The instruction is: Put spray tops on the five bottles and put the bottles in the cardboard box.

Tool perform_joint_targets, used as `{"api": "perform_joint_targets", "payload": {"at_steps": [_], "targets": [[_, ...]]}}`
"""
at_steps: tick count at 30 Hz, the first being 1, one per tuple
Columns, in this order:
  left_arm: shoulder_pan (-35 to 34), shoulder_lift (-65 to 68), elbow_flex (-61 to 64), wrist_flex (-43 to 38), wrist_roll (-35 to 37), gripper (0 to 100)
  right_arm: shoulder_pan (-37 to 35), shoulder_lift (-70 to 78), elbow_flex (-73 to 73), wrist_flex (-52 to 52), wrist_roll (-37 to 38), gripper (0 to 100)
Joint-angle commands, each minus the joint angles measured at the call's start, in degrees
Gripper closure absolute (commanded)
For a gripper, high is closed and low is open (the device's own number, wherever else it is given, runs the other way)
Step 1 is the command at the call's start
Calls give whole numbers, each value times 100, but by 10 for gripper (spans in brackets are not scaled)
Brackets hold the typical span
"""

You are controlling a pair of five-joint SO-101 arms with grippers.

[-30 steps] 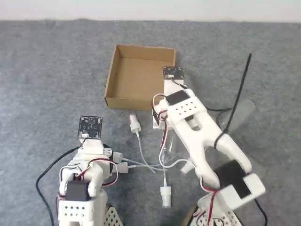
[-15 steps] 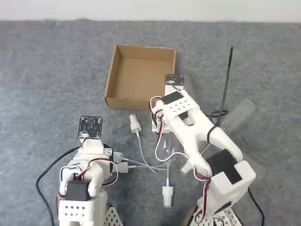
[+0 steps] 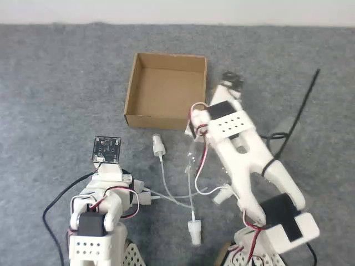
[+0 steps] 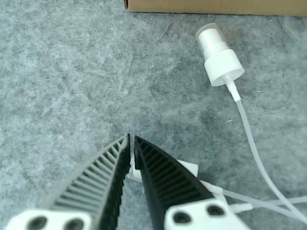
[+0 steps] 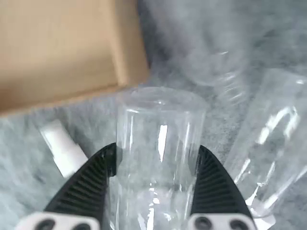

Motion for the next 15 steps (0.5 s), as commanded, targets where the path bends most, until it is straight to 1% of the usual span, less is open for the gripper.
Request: {"api": "perform_joint_targets", "payload": {"at_steps": [1, 5, 9, 12, 15], "targets": [[0, -105, -75, -44, -35, 988, 356, -435, -176, -84, -642, 935], [0, -105, -75, -44, -35, 988, 585, -435, -149, -84, -1336, 935], [0, -105, -75, -44, -35, 988, 875, -435, -141, -84, -1864, 935], [0, -105, -75, -44, -35, 988, 1103, -435, -141, -84, -2171, 935], [0, -105, -75, -44, -35, 988, 1314, -435, -123, -198, -2251, 935]]}}
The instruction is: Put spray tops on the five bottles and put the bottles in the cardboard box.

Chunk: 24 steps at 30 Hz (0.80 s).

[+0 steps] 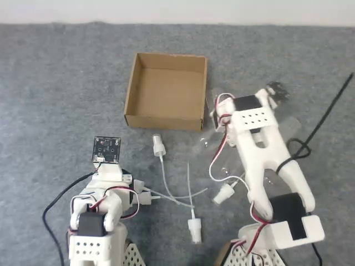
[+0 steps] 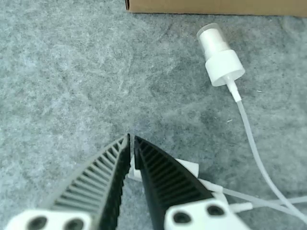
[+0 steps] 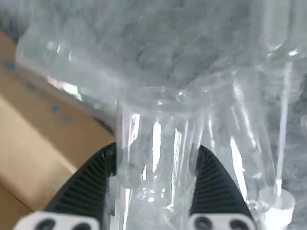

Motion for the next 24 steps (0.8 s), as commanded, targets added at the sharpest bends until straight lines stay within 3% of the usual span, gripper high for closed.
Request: {"api": "perform_joint_targets", "payload": {"at_steps": [1, 9, 16, 24], "targets": [[0, -105, -75, -44, -35, 988, 295, -426, -53, -251, -141, 935], [0, -105, -75, -44, -35, 988, 330, -426, 431, -927, -105, 929], [0, -105, -75, -44, -35, 988, -40, -479, 404, -884, -53, 752], [0, -105, -75, -44, -35, 988, -119, -488, 62, -681, 413, 738]]}}
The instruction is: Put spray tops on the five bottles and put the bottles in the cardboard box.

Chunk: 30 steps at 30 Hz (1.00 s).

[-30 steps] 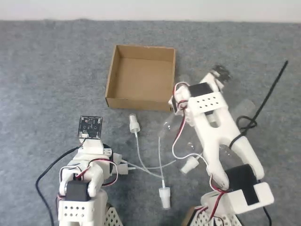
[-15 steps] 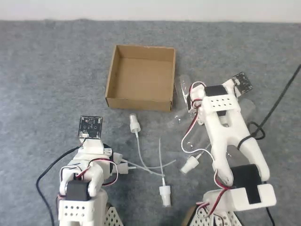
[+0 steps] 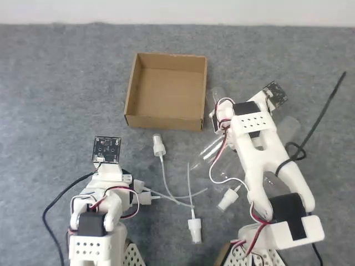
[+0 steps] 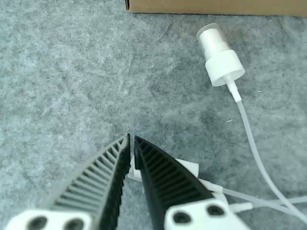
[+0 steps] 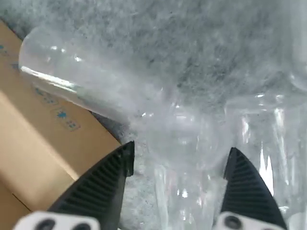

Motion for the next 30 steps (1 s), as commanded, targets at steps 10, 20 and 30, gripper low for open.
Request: {"api": "perform_joint_targets", "payload": {"at_steps": [10, 20, 30], "targets": [[0, -105, -75, -44, -35, 988, -75, -497, -1635, 1701, 1073, 738], [0, -105, -75, -44, -35, 988, -75, -497, -2136, 2580, 3033, 738], [0, -105, -75, -44, -35, 988, -84, -497, -2497, 3257, 5284, 738]]}}
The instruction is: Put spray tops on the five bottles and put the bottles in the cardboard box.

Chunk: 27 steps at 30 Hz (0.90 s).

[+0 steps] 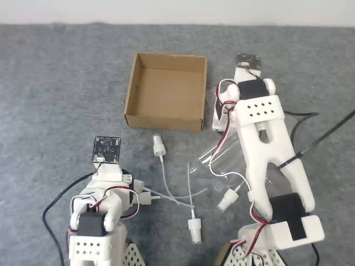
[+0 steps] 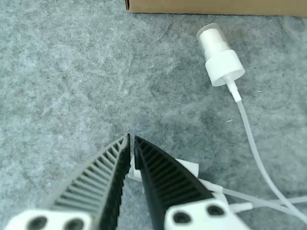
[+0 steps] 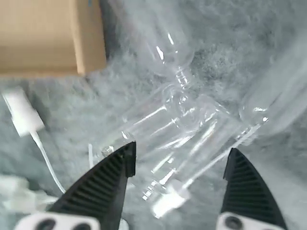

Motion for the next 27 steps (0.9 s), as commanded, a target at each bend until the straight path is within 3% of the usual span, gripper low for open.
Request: {"api": "perform_joint_targets", "payload": {"at_steps": [1, 18, 27], "targets": [[0, -105, -75, -44, -35, 988, -57, -497, -360, 119, 651, 738], [0, -105, -75, -44, -35, 988, -804, -1323, -299, 382, 3912, 735], [0, -105, -75, -44, -35, 988, -1209, -1323, 545, 330, 6224, 735]]}}
